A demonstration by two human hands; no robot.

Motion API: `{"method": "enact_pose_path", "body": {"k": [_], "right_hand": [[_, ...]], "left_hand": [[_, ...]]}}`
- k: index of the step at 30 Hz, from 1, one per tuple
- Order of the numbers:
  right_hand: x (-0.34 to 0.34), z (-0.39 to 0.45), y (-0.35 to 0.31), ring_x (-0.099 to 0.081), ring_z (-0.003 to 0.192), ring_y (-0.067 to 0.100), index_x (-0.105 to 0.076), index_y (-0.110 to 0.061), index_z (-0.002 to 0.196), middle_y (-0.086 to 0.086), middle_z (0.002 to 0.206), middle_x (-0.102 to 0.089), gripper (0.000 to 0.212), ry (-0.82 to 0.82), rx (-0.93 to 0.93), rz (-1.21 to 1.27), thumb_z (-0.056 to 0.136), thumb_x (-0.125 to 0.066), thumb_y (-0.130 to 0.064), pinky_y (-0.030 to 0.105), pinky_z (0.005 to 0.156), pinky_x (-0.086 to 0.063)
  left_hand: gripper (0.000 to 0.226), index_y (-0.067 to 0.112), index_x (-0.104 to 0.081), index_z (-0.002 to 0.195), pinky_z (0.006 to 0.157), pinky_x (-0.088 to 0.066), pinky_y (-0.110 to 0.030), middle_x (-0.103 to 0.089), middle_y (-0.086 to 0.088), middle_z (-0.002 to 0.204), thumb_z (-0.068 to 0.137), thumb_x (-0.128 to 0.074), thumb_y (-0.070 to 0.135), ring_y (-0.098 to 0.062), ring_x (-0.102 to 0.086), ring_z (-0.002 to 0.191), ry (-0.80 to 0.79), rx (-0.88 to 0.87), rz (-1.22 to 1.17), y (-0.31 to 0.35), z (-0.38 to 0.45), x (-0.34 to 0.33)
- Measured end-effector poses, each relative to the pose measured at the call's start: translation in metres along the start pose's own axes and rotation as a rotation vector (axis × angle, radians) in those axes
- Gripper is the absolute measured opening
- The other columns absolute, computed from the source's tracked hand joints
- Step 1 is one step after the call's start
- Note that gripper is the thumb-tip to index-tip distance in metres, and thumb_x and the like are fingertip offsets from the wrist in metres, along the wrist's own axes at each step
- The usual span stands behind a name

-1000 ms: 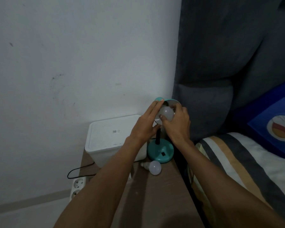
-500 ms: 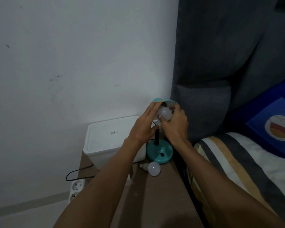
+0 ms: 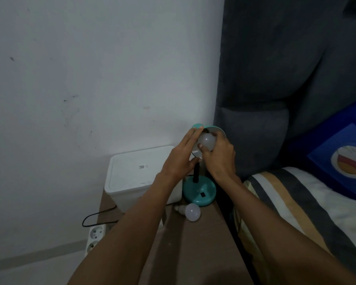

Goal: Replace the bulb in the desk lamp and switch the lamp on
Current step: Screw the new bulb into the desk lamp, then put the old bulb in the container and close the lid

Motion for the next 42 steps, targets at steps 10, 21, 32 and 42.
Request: {"method": "enact_pose_path", "body": {"k": [10, 21, 32, 42], "right_hand": [[0.023, 0.002, -0.022, -0.059, 0.116, 0.031, -0.056, -0.015, 0.133, 0.012, 0.128, -0.06, 0.05, 0.004, -0.063, -0.16, 0.09, -0.067, -0.038, 0.042, 0.09, -0.052], [-0.025, -0.037, -0.09, -0.055, 0.127, 0.022, -0.054, -0.012, 0.14, 0.006, 0.139, -0.059, 0.058, -0.175, 0.213, 0.022, 0.091, -0.066, -0.041, 0.04, 0.106, -0.046], [-0.11, -0.046, -0.016, -0.018, 0.152, 0.03, -0.021, -0.013, 0.158, 0.013, 0.166, -0.016, 0.122, -0.51, -0.066, -0.13, 0.067, -0.078, -0.07, 0.045, 0.122, -0.023], [-0.137, -0.032, 0.028, -0.057, 0.122, 0.019, -0.043, -0.031, 0.138, -0.001, 0.137, -0.055, 0.125, -0.585, 0.007, 0.021, 0.033, -0.079, -0.088, 0.046, 0.097, -0.054]], "left_hand": [[0.1, 0.015, -0.024, 0.163, 0.126, -0.028, -0.032, -0.03, -0.006, 0.169, 0.084, -0.084, 0.017, -0.021, -0.028, 0.157, -0.05, 0.056, -0.034, 0.012, 0.0, 0.018], [0.1, 0.015, -0.023, 0.164, 0.123, -0.024, -0.035, -0.029, -0.006, 0.169, 0.088, -0.075, 0.054, -0.023, -0.026, 0.156, 0.116, 0.533, 0.037, -0.024, -0.085, 0.099], [0.145, 0.022, -0.026, 0.157, 0.115, -0.041, -0.055, -0.042, -0.009, 0.155, 0.042, -0.07, 0.099, -0.03, -0.038, 0.144, 0.047, 0.859, 0.05, -0.113, -0.171, 0.122], [0.105, 0.025, -0.041, 0.147, 0.088, -0.043, -0.013, -0.057, 0.004, 0.142, 0.061, -0.098, 0.046, -0.012, -0.054, 0.127, 0.099, 0.71, -0.127, -0.115, -0.176, 0.113]]}}
Point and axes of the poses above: each hand's wrist, its own z-axis towards the middle knuckle, its own x-axis out of the back of the hand, y = z × x, the point moved 2 cm from there along z, towards the middle knuckle
